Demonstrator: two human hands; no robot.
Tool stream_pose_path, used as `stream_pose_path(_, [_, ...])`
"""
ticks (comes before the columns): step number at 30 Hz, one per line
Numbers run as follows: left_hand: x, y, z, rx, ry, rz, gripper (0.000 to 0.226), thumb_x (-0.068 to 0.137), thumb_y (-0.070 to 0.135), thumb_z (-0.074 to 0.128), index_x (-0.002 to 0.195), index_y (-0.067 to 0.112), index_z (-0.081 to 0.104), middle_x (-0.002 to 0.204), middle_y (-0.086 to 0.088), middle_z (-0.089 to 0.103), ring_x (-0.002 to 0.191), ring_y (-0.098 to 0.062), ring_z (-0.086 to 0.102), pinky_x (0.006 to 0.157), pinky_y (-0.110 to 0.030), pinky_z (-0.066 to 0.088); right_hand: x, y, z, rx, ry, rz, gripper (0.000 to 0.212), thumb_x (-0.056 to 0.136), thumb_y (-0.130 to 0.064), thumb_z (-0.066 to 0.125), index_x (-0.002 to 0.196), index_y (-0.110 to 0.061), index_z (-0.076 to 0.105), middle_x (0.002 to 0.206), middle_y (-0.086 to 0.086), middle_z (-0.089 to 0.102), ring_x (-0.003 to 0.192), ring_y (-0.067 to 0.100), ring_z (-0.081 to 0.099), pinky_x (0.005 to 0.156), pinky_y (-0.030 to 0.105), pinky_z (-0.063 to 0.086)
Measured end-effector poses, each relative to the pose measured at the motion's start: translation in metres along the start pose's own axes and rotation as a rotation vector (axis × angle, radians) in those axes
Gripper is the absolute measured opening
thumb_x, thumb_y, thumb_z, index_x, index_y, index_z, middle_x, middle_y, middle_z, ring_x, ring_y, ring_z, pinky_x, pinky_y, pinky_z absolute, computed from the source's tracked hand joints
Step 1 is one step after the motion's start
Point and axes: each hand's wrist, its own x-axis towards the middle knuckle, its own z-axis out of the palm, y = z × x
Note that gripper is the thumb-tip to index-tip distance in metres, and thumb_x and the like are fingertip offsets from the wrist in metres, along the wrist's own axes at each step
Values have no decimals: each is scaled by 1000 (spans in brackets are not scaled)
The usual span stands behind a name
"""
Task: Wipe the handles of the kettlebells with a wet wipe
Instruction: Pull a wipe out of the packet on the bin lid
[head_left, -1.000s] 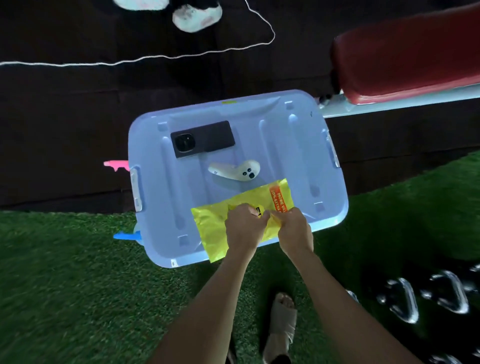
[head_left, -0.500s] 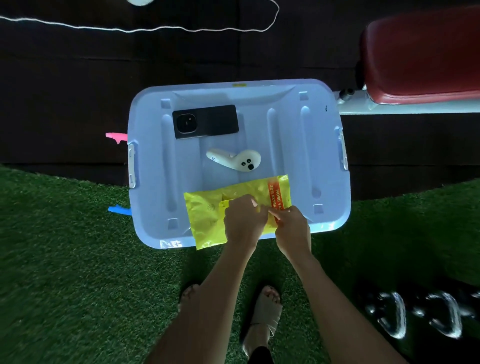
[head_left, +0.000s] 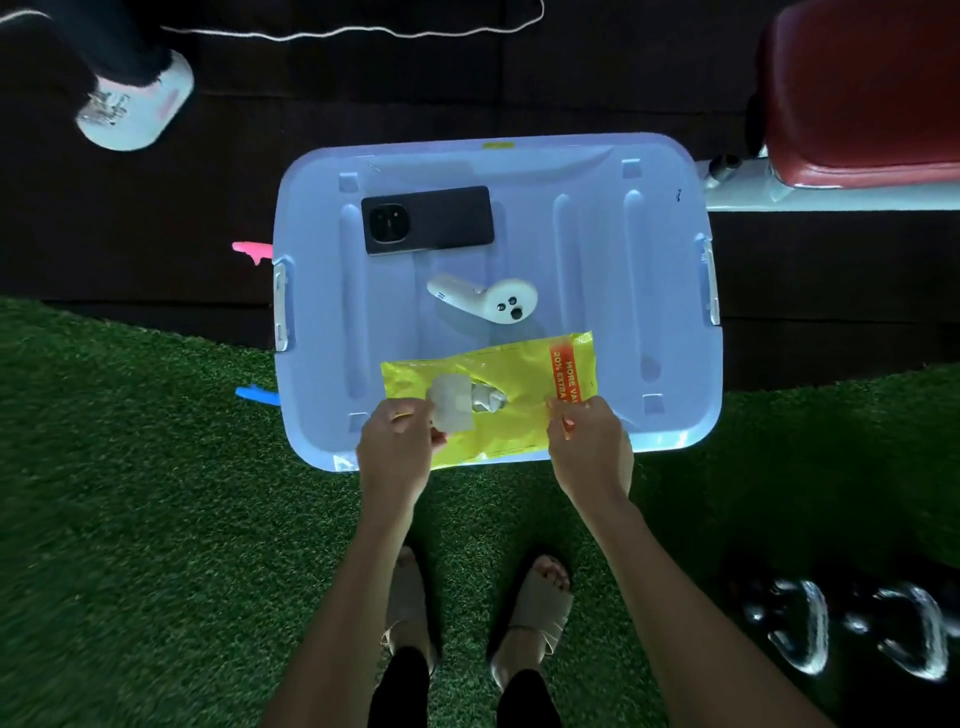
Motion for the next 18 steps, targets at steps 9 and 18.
stream_pose_path(9, [7,-3,-18,-30,-15,1,6,97,23,65,97,17,66,85,-3,76,69,-14,76,82,-36,61,-3,-51,26,-28,11,-216,23,86,-44,72,97,-26,78,95,-5,66,80,22,65,74,37,54])
stream_pose_path(18, [7,-3,-19,-44,-35,5,3,96,18,65,95,16,67,78,4,75,69,-18,76,81,-36,62,1,-55,27,217,-25,-82,10,91,-27,70,85,-20,71,92,-7,65,80,9,62,76,29,49])
